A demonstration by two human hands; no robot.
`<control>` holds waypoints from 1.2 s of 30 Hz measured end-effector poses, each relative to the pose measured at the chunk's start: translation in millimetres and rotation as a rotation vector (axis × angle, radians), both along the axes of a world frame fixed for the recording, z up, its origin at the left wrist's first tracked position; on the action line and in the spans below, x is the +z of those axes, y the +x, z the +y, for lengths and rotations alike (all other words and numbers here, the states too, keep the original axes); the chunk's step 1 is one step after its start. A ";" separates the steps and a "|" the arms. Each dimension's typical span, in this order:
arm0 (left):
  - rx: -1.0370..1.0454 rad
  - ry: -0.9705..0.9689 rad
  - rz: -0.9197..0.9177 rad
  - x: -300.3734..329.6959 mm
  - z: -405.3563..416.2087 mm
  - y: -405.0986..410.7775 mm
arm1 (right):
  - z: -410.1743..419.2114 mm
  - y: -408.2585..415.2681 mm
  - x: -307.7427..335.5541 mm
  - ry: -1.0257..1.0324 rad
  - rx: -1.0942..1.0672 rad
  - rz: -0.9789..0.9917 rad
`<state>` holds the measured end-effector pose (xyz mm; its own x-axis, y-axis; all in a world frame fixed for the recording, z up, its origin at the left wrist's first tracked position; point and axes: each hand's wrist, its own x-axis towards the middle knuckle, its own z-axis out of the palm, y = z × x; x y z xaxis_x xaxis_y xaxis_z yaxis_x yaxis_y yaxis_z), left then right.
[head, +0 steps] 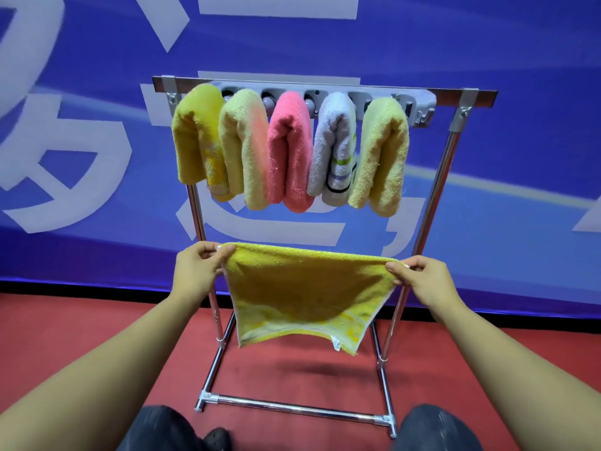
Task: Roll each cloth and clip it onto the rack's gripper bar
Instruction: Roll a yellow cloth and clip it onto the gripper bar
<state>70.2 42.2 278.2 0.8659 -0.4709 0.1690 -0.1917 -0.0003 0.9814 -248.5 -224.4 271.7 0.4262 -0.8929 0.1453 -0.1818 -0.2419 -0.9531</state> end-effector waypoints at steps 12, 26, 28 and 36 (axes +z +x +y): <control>0.032 -0.031 0.248 -94.6 -35.6 -1.8 | -5.7 18.7 -89.2 0.510 -0.064 -0.367; -0.012 -0.023 0.404 -161.5 -95.3 -47.3 | 23.7 90.9 -137.8 0.352 -0.051 -0.049; -0.060 -0.025 0.396 -156.9 -101.5 -59.1 | 33.0 95.9 -129.8 0.392 -0.044 -0.087; -0.204 -0.016 0.458 -152.0 -116.3 -92.9 | 58.7 107.7 -123.1 0.450 0.001 -0.170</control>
